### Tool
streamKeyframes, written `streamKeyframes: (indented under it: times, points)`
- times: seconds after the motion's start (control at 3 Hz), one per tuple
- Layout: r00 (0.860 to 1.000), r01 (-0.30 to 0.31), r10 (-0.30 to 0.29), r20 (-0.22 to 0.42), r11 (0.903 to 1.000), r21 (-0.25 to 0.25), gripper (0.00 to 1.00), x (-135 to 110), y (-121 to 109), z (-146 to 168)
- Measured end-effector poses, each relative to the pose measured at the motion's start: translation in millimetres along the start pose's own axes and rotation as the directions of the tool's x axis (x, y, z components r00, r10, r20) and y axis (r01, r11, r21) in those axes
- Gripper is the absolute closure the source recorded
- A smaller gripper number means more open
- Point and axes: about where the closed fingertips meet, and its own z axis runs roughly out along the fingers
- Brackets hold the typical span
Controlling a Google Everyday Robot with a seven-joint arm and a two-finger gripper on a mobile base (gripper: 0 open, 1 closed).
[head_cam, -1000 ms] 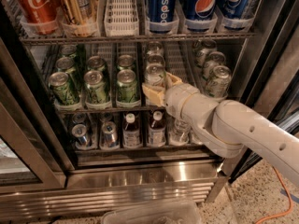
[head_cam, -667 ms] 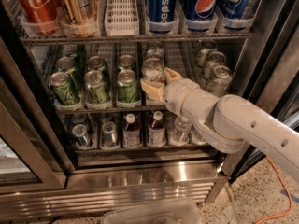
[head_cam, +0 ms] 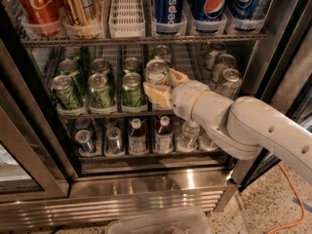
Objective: Pick 7up can from middle shelf of fridge
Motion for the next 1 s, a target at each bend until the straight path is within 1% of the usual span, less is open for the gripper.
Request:
streamKeyframes:
  times: [0.33, 1.0]
  points:
    - [1.0, 0.012, -0.012, -0.01, 0.9989, -0.046, 1.0, -10, 12, -12]
    - [0.999, 0.037, -0.038, -0.008, 0.9931, -0.112, 1.0, -36, 27, -36]
